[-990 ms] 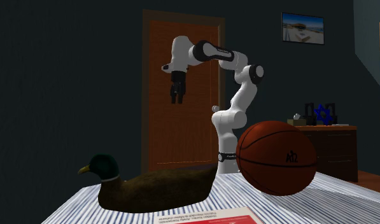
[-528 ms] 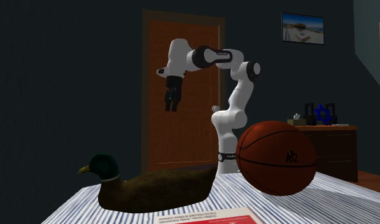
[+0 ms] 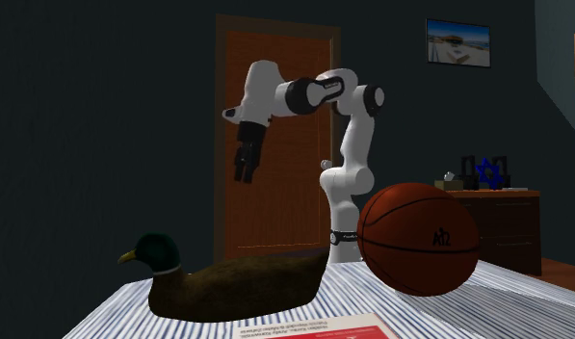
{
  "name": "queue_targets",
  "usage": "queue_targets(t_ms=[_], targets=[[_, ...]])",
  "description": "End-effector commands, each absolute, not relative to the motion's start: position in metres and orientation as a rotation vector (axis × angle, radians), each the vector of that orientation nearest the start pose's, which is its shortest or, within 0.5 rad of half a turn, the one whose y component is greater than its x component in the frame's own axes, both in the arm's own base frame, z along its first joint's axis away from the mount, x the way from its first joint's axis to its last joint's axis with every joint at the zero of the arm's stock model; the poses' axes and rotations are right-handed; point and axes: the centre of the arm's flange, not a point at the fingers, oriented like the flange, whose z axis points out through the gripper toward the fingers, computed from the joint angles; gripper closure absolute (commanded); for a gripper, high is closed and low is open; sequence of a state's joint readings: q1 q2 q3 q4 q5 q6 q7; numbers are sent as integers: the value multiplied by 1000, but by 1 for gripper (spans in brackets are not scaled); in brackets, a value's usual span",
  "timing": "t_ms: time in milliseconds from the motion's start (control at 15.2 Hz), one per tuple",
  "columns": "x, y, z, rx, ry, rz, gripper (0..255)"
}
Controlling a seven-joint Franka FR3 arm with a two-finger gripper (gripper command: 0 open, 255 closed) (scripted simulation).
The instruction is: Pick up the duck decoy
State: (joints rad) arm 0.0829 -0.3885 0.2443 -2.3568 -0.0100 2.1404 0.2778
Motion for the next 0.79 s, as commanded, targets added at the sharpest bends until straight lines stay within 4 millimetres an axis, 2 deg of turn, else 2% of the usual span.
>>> queue_targets(t_ms=[0, 726], targets=[[437, 167, 478, -3170, -70, -323, 0], [517, 264, 425, -3139, -80, -474, 0]])
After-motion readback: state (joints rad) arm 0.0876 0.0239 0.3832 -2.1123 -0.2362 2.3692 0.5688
